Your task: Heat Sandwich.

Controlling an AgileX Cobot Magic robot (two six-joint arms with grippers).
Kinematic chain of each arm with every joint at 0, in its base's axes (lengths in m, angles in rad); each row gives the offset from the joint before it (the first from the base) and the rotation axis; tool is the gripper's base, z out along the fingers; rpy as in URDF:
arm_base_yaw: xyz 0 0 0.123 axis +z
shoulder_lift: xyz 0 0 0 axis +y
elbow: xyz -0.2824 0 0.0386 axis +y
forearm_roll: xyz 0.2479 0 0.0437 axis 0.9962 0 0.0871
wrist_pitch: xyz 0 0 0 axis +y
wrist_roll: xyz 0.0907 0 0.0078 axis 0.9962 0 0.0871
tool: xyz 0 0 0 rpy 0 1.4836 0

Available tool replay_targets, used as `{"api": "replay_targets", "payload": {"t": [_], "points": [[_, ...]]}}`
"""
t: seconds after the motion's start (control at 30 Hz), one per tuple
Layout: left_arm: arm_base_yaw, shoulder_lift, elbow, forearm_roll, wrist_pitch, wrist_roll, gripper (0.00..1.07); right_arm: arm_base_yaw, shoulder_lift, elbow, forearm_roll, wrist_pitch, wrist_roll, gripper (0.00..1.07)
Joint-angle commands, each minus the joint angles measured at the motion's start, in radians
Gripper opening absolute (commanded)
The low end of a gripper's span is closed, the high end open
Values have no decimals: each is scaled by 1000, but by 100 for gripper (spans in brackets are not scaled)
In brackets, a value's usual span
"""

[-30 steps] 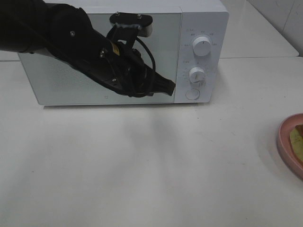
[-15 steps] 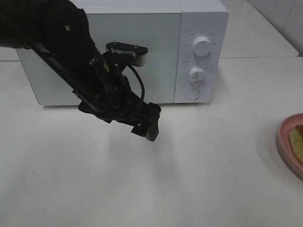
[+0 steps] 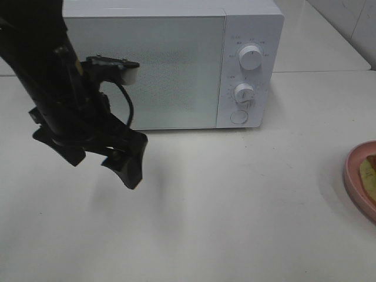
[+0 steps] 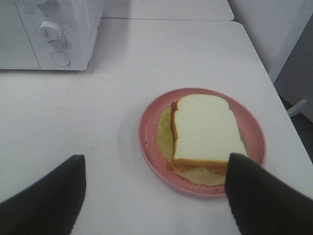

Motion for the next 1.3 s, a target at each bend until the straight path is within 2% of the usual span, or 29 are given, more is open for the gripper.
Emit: {"api": "replay_targets", "payload": {"t": [0.03,0.1,0.17,0.2,0.3,0.33,0.37,0.47,0.5,0.53,0.63,0.67,0.77,0.93,1.03,1.17,1.23,1.3], "points": [[65,-55,1,-4,41,3,100,-8,-28,0,-1,-6,0,76],[124,-100,1,-6,64,3,100,-8,-28,0,-1,-6,0,76],[141,-115,1,-6,74,3,100,-8,-28,0,-1,-6,0,76],[187,-145,1,-6,90,8,100,-8,-28,0,-1,-6,0,76],[260,-185,1,-7,116,23,100,-8,-28,0,-1,-6,0,76],[260,-185,1,-7,116,23,100,-8,-28,0,-1,-6,0,76],[307,-208,1,-7,132,35,100,-8,-28,0,-1,-6,0,76],[378,-242,1,-7,158,50,100,-8,-28,0,-1,-6,0,76],[378,-242,1,-7,158,50,100,-8,-28,0,-1,-6,0,76],[427,-260,1,-8,180,61,100,-8,-28,0,-1,-6,0,76],[508,-297,1,-6,220,74,100,-8,-28,0,-1,-6,0,76],[508,-297,1,-6,220,74,100,-8,-28,0,-1,-6,0,76],[580,-342,1,-14,251,82,100,-8,-28,0,-1,-6,0,76],[626,-412,3,-15,260,82,100,-8,-28,0,-1,-6,0,76],[626,-444,22,-9,257,82,100,-8,-28,0,-1,-6,0,76],[626,-518,122,4,241,88,100,-8,-28,0,-1,-6,0,76],[626,-599,233,16,212,88,100,-8,-28,0,-1,-6,0,76],[626,-623,263,20,201,88,100,-8,-28,0,-1,-6,0,76]]}}
